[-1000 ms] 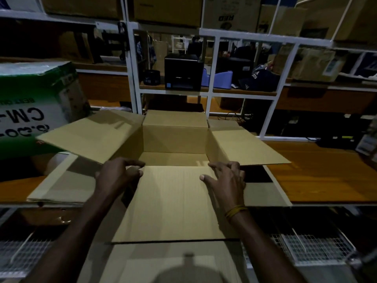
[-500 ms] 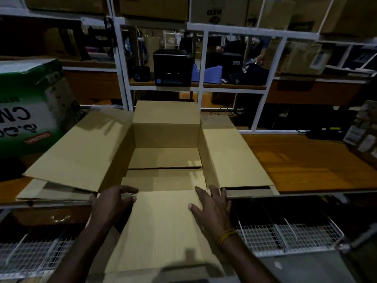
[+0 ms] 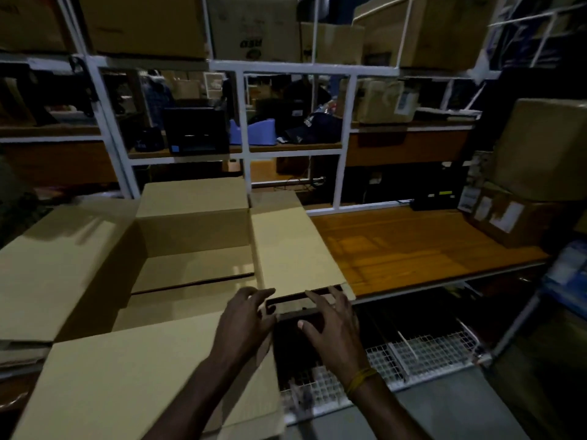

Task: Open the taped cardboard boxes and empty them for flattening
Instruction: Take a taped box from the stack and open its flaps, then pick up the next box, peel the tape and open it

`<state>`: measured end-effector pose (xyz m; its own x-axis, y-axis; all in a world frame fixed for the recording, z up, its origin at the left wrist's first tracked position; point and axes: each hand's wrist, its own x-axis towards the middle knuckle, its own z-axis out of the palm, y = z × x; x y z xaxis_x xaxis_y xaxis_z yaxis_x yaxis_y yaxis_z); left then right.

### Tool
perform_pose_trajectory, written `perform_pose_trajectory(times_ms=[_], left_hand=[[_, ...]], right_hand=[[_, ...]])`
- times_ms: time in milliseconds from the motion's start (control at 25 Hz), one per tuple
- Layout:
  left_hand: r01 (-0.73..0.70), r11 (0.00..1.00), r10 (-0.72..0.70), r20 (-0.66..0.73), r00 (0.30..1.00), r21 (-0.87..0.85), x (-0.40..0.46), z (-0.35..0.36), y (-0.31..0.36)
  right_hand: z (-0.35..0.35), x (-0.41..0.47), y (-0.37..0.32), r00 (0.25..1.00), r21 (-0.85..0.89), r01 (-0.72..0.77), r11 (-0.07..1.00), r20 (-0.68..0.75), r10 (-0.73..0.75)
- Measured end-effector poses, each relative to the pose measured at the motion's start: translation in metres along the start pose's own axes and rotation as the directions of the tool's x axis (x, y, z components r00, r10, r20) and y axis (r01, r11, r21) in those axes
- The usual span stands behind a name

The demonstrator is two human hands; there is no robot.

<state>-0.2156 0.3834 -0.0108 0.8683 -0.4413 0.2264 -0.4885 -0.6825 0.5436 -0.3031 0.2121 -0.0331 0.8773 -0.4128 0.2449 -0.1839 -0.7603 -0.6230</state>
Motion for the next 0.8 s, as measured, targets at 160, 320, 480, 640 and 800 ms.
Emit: perform_pose_trajectory(times_ms=[160, 320, 480, 640, 800], left_hand=[[-0.071, 0.997, 0.07, 0.087, 0.994, 0.009, 0.026, 0.062, 0.077], [-0.152, 0.988, 0.147, 0.162, 0.976, 0.022, 0.04, 0.127, 0.157], [-0.272, 0.961, 0.26, 0.186, 0.947, 0.041, 0.05, 0.184, 0.236], [-0.368, 0.93, 0.359, 0.262, 0.896, -0.017, 0.055, 0.237, 0.307], [-0.47, 0.88, 0.469, 0.283, 0.837, -0.069, 0.061, 0.289, 0.37]], right_hand=[[-0.064, 0.002, 0.067, 0.997, -0.073, -0.074, 0.995, -0.018, 0.072], [-0.127, 0.003, 0.142, 0.99, -0.116, -0.141, 0.983, -0.045, 0.137], [-0.182, -0.001, 0.212, 0.977, -0.161, -0.202, 0.966, -0.097, 0.188], [-0.229, -0.017, 0.275, 0.945, -0.152, -0.302, 0.941, -0.174, 0.276], [-0.273, -0.026, 0.325, 0.898, -0.166, -0.393, 0.904, -0.282, 0.339]])
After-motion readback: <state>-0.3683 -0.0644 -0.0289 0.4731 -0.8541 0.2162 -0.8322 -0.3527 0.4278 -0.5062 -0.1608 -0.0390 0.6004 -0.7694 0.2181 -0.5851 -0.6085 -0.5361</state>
